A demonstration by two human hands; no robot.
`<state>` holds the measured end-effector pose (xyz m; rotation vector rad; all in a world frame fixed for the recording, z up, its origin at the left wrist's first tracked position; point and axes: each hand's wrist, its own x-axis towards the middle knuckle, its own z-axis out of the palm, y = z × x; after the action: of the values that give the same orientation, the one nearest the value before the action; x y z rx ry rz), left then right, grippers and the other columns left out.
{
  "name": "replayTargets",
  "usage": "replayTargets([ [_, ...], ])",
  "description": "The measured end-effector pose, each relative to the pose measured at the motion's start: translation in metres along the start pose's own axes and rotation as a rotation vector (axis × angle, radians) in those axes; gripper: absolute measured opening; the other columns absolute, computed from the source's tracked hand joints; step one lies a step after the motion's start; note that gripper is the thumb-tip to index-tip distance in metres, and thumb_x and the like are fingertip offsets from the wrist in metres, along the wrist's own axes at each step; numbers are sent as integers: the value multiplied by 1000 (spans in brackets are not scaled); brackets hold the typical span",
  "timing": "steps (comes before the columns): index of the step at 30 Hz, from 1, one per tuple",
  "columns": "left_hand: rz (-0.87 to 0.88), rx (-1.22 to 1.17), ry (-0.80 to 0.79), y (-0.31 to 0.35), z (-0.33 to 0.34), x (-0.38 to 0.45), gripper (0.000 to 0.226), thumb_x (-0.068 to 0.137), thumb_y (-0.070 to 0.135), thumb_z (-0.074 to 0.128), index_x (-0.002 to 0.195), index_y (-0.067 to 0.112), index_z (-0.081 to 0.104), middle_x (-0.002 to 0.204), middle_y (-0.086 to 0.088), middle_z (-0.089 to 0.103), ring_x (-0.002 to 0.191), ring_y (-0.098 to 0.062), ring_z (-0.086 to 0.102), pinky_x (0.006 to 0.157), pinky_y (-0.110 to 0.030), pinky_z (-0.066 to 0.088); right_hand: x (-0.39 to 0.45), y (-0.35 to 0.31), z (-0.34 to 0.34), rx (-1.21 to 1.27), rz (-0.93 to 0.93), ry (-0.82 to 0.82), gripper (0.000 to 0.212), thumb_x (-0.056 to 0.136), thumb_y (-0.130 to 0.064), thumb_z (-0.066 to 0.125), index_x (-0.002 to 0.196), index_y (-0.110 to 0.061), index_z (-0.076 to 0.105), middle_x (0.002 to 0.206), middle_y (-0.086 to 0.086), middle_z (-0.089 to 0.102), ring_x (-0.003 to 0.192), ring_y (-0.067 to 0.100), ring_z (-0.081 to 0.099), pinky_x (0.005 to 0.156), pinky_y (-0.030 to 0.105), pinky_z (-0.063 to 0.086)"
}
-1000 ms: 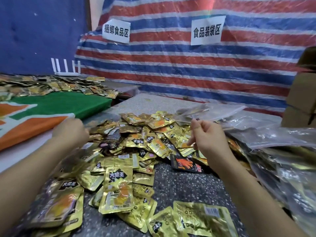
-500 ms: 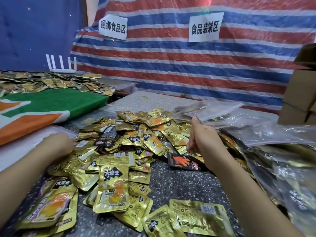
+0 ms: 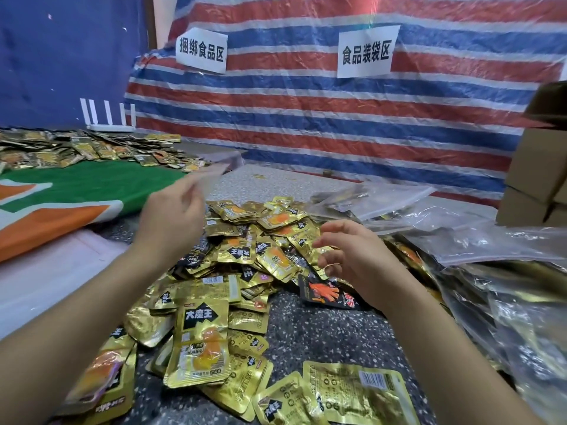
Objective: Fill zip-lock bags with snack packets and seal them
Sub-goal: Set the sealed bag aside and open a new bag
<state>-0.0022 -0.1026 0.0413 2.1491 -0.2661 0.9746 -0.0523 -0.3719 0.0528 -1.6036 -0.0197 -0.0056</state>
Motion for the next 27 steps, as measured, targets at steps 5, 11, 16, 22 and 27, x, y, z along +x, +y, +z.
replayTargets([
  [5,222,-139,-201,82,40,-34,36,106,28,36,131,14,57,120,-3,67,107,-15,61,95,-19,45,3,-7,-3,187,76,-52,51,105,-47,38,112,-1,58,85,14,72,75,27,74,71,36,60],
  [11,350,-145,-548,99,80,-61,52,102,23,37,153,29,31,154,12,38,138,-1,35,115,-32,33,4,-7,-16,106,129,91,46,102,-47,44,107,-5,62,81,9,72,68,21,70,57,32,58],
  [16,467,72,-679,95,85,-65,68,93,71,17,154,43,7,160,24,9,142,9,9,119,-26,16,8,-6,-26,-2,73,179,23,99,-21,50,87,-8,64,64,-1,67,55,11,61,56,27,49],
  [22,233,-223,-365,111,86,-40,28,99,45,43,102,25,63,100,14,58,90,2,50,79,-20,42,5,-5,-30,-66,-48,130,27,102,-18,53,81,-7,64,57,-4,57,48,7,51,48,20,44],
  [27,104,-335,-319,120,91,-27,13,96,29,57,84,27,52,78,9,57,74,-6,53,62,-19,43,7,-7,-23,120,-55,159,11,101,-13,55,94,-4,56,76,13,58,67,21,56,63,31,49],
])
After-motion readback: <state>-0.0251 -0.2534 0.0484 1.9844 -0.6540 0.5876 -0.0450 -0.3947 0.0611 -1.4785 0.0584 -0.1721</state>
